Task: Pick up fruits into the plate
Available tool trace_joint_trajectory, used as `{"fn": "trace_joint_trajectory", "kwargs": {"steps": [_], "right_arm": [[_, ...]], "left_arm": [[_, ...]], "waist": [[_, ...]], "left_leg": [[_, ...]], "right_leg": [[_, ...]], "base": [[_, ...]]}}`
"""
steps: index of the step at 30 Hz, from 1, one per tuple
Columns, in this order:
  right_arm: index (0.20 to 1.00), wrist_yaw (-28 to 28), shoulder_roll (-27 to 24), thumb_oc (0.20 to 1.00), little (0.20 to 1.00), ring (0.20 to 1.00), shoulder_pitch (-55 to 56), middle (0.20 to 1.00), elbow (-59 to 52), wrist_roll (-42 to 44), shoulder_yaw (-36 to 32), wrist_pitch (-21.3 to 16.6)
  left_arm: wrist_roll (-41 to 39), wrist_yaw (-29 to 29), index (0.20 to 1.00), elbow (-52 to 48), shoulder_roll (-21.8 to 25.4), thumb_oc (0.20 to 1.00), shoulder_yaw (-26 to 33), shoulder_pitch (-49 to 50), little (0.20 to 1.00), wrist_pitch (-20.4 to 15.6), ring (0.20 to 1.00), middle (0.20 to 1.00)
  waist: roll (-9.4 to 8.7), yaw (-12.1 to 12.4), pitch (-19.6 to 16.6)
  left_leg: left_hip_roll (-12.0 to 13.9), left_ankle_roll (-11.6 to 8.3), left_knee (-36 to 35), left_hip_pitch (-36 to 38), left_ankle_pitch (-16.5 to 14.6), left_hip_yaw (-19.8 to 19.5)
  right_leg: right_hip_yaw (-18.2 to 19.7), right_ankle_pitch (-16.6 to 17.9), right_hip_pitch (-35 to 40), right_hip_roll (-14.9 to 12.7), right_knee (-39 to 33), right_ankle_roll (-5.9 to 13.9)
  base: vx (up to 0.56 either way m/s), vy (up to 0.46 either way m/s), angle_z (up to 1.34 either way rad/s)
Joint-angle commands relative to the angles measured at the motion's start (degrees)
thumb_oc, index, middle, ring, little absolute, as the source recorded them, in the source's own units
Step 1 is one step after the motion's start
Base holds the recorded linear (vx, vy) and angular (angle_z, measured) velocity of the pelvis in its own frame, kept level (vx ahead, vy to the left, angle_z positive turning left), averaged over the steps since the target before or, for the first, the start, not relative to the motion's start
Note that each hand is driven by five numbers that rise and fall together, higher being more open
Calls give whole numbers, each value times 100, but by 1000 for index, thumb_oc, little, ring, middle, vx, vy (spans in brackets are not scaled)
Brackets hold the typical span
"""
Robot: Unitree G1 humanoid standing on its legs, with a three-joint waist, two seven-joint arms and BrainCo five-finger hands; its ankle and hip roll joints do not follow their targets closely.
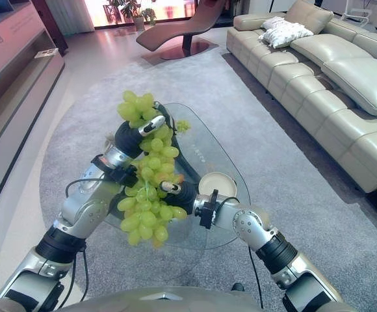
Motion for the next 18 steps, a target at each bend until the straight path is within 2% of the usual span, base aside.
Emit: {"fn": "trace_joint_trajectory", "kwargs": {"steps": [1,11,13,18], "right_arm": [[200,158,632,200,200,200,-452,200,-1035,712,134,-287],[200,-244,569,200,200,200,-227,200,-1040,673,46,-576],[200,-411,406,200,200,200,-69,200,-1000,678,-103,-774],[200,-356,196,200,200,200,321,200,-869,758,-565,-997]], "left_arm": [[159,34,200,214,-73,200,-391,-657,200,-232,200,200],[201,103,200,150,-35,200,-238,-509,200,-230,200,200],[214,97,200,151,18,200,-210,-460,200,-270,200,200],[190,43,200,116,93,200,-81,-270,200,-233,200,200]], "waist": [[-181,-28,69],[-160,-73,71],[-161,-155,77],[-165,-242,131]], "left_leg": [[-46,76,167,40,-617,244],[-39,81,134,26,-580,226],[-60,109,124,-24,-582,74],[-84,142,148,-108,-589,-117]], "right_leg": [[-861,-314,380,-462,116,239],[-791,-336,360,-408,121,211],[-536,-425,320,-275,156,147],[-291,-586,252,-145,320,74]], "base": [[0,0,0],[0,0,0],[37,33,0],[13,12,2]]}}
